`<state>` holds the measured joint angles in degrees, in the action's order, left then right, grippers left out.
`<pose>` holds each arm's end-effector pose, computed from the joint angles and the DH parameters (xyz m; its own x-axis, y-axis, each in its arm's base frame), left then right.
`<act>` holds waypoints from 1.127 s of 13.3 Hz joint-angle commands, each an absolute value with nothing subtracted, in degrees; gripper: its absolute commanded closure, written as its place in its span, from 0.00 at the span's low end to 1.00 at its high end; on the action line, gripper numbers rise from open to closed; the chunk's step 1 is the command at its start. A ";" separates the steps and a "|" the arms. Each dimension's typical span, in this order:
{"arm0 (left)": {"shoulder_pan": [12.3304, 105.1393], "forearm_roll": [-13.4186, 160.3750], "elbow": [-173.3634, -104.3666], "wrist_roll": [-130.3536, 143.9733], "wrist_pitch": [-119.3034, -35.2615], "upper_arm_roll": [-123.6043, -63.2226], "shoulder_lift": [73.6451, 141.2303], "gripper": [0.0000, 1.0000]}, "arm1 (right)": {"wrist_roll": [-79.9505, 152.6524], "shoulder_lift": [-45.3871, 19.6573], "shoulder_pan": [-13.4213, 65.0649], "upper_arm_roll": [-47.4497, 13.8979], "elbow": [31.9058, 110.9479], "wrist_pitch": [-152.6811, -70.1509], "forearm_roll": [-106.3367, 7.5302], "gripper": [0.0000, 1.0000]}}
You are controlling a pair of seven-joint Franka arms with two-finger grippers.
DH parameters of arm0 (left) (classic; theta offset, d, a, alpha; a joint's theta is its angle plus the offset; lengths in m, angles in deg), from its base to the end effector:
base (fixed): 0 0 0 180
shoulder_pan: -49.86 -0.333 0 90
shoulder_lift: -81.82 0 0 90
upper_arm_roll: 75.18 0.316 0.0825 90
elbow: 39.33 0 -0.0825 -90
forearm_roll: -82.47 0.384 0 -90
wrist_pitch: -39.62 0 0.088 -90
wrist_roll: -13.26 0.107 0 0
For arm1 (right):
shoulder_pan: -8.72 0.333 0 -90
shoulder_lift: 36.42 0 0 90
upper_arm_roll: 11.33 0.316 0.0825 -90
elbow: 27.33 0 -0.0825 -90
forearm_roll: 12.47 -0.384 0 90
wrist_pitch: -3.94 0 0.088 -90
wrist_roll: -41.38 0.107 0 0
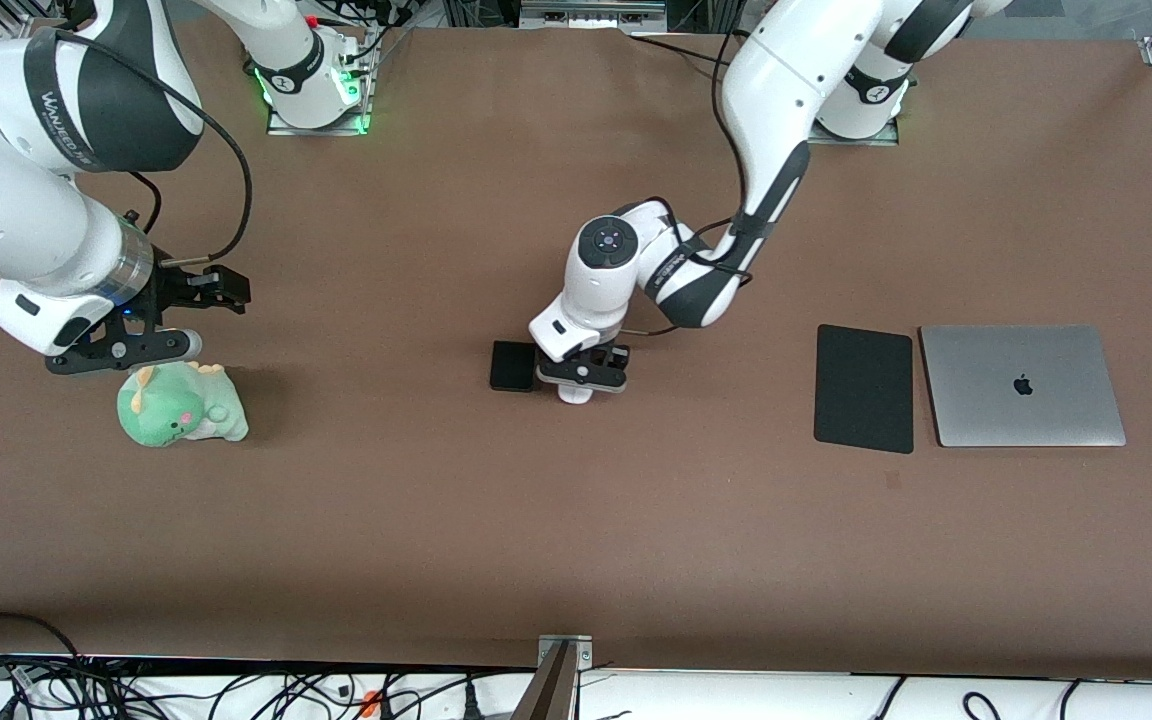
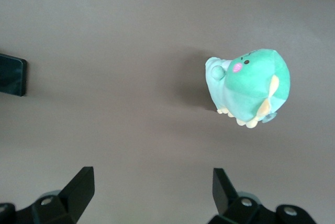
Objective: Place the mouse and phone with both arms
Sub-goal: 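Carry the mouse to the black pad while the right gripper reaches the phone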
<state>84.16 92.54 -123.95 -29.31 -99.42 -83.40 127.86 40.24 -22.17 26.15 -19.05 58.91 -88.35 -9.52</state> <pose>0.5540 -0.4802 0.2167 0.9887 -0.0653 0.1351 -0.0768 -0.9937 0.0818 0.6124 0.1080 0.5133 0.9718 0.1879 -0.1422 0.2006 -0.9763 0.0808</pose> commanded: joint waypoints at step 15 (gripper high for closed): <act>50.22 92.93 -134.85 0.86 -78.40 -84.67 117.77 0.82 | 70.62 -5.94 40.96 -18.97 59.42 -111.42 -19.32 0.00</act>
<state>52.96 92.67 -130.32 -0.48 -74.62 -83.83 119.07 66.43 -8.63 38.53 -18.41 59.76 -106.42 -17.65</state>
